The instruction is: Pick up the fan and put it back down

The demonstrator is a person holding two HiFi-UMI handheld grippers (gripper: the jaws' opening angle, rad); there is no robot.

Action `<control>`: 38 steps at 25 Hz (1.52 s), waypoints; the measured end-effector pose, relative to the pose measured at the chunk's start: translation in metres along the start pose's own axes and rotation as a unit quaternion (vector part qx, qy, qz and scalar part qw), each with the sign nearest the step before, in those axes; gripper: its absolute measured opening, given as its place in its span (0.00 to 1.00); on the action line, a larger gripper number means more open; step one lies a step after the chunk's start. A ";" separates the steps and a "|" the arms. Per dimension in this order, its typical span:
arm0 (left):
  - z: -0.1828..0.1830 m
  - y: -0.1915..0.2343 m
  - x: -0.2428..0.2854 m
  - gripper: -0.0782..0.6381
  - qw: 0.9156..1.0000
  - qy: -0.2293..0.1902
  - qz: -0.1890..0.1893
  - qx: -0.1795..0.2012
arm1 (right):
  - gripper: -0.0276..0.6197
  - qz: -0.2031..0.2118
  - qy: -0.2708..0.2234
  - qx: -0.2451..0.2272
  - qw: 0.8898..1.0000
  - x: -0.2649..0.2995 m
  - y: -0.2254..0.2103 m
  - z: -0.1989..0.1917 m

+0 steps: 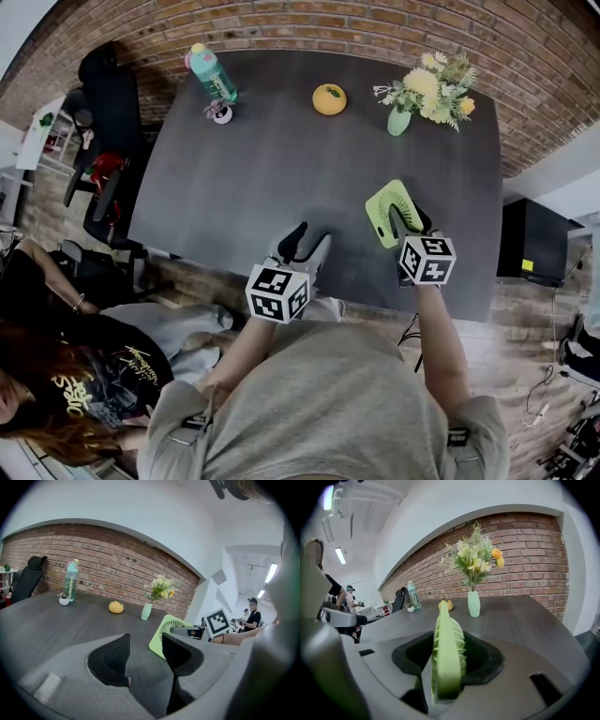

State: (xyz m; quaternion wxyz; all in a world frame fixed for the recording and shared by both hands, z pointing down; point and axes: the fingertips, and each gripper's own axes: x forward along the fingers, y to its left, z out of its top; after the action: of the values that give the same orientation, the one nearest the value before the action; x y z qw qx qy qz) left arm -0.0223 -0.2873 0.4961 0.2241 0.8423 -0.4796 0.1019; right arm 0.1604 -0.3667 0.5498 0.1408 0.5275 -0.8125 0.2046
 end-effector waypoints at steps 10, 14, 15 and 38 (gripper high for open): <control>0.006 0.001 -0.004 0.39 1.000 -0.011 0.000 0.004 | 0.33 0.005 -0.002 -0.009 1.000 -0.002 0.011 0.006; 0.010 0.003 -0.007 0.39 1.000 -0.016 0.005 0.003 | 0.33 0.013 -0.008 -0.014 1.000 -0.002 0.017 0.015; 0.010 0.004 -0.008 0.39 1.000 -0.017 0.006 0.003 | 0.33 0.016 -0.009 -0.015 1.000 -0.002 0.019 0.018; 0.014 0.056 -0.043 0.39 0.996 -0.047 0.071 -0.023 | 0.33 0.096 -0.015 -0.067 0.993 0.047 0.090 0.062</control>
State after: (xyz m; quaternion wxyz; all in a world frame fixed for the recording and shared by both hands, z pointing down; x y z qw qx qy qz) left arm -0.0930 -0.2860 0.4829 0.2128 0.8046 -0.5503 0.0672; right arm 0.0579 -0.4018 0.4996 0.1436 0.4389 -0.8734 0.1545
